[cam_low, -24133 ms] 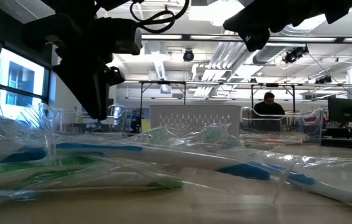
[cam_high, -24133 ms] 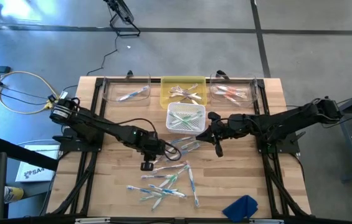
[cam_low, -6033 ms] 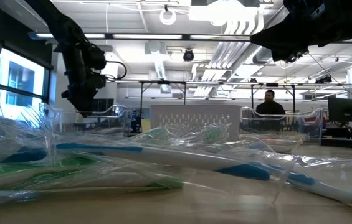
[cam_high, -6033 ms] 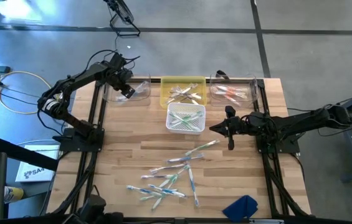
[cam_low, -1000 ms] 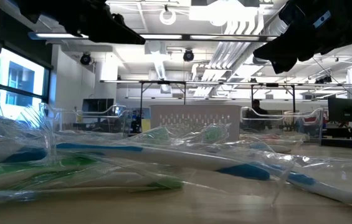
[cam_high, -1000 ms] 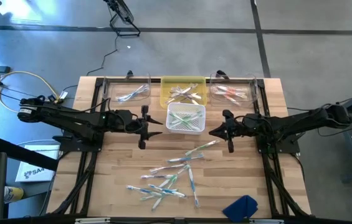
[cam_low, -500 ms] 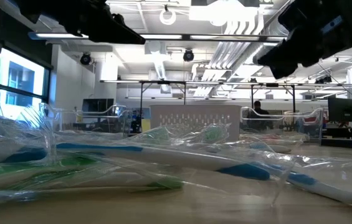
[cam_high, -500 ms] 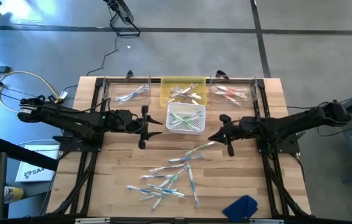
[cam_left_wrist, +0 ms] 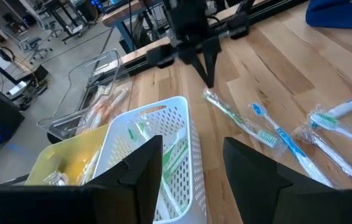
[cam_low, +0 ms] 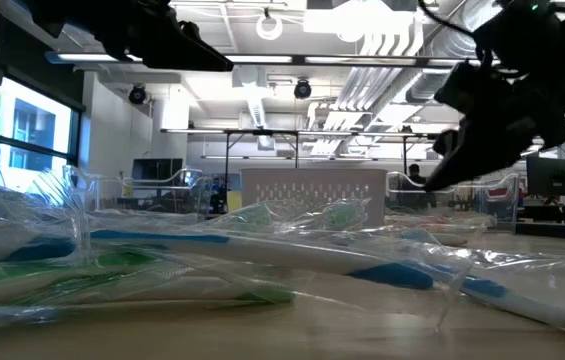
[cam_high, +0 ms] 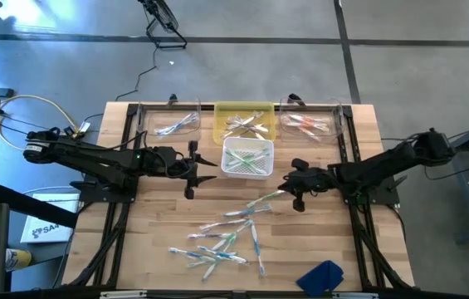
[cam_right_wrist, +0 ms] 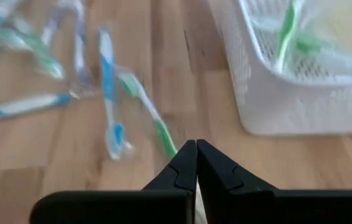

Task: Pick & Place Toothbrushes
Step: Put the green toothbrush into the white bin

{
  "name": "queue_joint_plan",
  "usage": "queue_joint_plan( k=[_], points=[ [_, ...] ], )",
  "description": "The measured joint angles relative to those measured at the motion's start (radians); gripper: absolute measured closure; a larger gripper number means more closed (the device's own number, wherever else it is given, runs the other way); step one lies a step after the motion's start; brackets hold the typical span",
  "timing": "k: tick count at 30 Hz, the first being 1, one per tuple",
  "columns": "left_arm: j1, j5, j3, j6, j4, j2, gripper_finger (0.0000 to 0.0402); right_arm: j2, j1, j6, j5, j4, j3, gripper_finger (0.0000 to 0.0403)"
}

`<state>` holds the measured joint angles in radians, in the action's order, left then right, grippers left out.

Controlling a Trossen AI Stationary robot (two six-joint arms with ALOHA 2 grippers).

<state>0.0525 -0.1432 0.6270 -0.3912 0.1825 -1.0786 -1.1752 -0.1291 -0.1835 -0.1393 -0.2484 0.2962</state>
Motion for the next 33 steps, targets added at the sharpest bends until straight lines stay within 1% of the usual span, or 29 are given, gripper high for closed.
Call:
queue_joint_plan(
  k=[3,6,15,18,20,23,25,29,33],
  points=[
    [0.0,0.0,0.0,0.0,-0.002,0.0,0.0238,-0.037,0.0,-0.006,-0.001,0.006,0.0,0.0392],
    [0.0,0.0,0.0,0.0,-0.009,0.0,0.0238,-0.066,-0.002,-0.005,0.002,0.006,0.0,0.0372],
    [0.0,0.001,0.0,0.0,-0.03,0.0,0.0238,-0.141,-0.002,0.003,0.0,0.005,0.0,0.0262],
    [0.0,0.001,0.0,0.0,-0.028,0.0,0.0238,-0.182,-0.002,0.004,0.001,0.0,0.0,0.0238],
    [0.0,0.001,0.0,0.0,-0.029,0.0,0.0238,-0.211,-0.002,0.003,0.006,-0.009,0.0,0.023],
    [0.0,0.001,0.0,0.0,-0.028,0.0,0.0238,-0.243,-0.002,0.004,0.004,-0.027,0.002,0.0231],
    [0.0,0.001,0.0,0.0,-0.028,0.0,0.0238,-0.251,-0.002,0.004,0.003,-0.042,0.002,0.0239],
    [0.0,0.002,0.0,0.0,-0.028,0.0,0.0238,-0.254,-0.002,0.015,0.005,-0.069,0.002,0.027],
    [0.0,0.002,0.0,0.0,-0.028,0.0,0.0238,-0.255,-0.002,0.027,0.014,-0.078,0.002,0.0312]
  ],
)
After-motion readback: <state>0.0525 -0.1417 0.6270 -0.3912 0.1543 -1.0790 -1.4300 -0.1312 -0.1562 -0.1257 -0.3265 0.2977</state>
